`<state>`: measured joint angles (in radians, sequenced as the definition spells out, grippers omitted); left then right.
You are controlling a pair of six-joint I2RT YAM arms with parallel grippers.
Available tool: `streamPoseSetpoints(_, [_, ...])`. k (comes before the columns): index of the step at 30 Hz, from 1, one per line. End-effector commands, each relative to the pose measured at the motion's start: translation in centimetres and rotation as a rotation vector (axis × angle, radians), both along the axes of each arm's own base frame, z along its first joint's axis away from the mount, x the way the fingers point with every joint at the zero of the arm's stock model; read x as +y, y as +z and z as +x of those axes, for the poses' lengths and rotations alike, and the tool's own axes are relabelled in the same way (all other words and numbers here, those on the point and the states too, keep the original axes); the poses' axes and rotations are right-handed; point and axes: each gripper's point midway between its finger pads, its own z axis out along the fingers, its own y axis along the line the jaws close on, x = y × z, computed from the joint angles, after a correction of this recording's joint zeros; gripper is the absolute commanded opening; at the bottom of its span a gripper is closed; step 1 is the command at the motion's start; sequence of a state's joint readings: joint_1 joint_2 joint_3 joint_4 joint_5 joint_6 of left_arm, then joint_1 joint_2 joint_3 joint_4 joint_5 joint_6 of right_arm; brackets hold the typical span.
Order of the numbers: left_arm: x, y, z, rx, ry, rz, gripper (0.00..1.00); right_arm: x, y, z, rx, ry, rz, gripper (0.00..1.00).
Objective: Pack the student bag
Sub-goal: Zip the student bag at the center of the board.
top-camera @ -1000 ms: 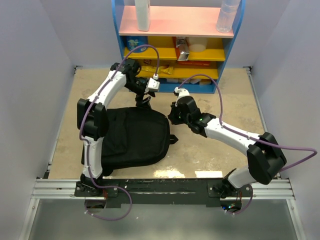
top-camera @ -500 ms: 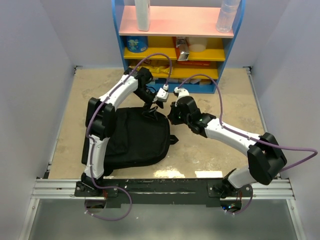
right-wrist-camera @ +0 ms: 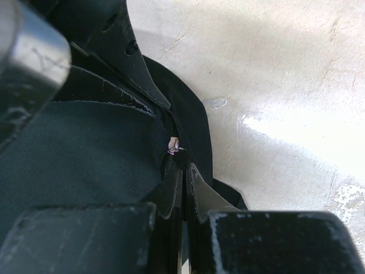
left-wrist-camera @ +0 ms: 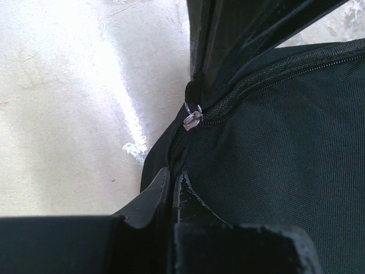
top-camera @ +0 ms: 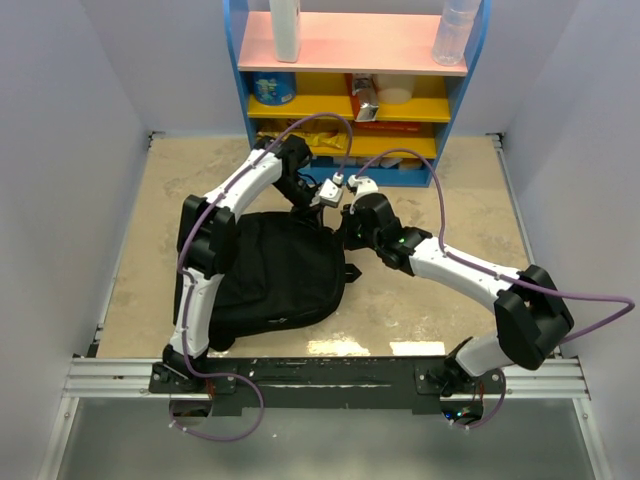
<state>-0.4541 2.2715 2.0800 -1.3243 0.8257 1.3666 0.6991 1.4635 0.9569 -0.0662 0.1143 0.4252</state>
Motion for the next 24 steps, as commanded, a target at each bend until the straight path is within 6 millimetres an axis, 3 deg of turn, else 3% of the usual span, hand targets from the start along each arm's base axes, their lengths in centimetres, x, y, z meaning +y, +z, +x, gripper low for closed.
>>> streamPoseSetpoints(1, [0.1,0.7,3.8,-0.170,0.035,0.019,0.00,-1.1,3.4,1.2,-0.114,-0.048,0.019,0.00])
streamPoseSetpoints(7, [0.0,1.6,7.5,-0.250,0.160,0.005,0.00,-2.4,1.6,-0.6,-0.067,-0.053,0.002,0.00])
streamPoseSetpoints(15, [1.8,2.5,9.7,-0.275,0.234,-0.023,0.00,-4.7,1.2,-2.8,-0.044,-0.083,-0.014,0.00])
streamPoseSetpoints(17, [1.9,2.4,9.3,-0.265,0.227,-0.020,0.00,-5.1,1.2,-3.1,-0.042,-0.092,-0.023,0.00])
streamPoseSetpoints(21, [1.6,2.4,5.9,-0.184,0.148,-0.011,0.00,-5.0,1.8,-2.9,-0.059,-0.090,-0.022,0.00])
streamPoseSetpoints(24, [0.8,2.5,3.2,-0.132,0.085,-0.021,0.14,-4.8,2.9,-1.8,-0.097,-0.084,-0.046,0.00])
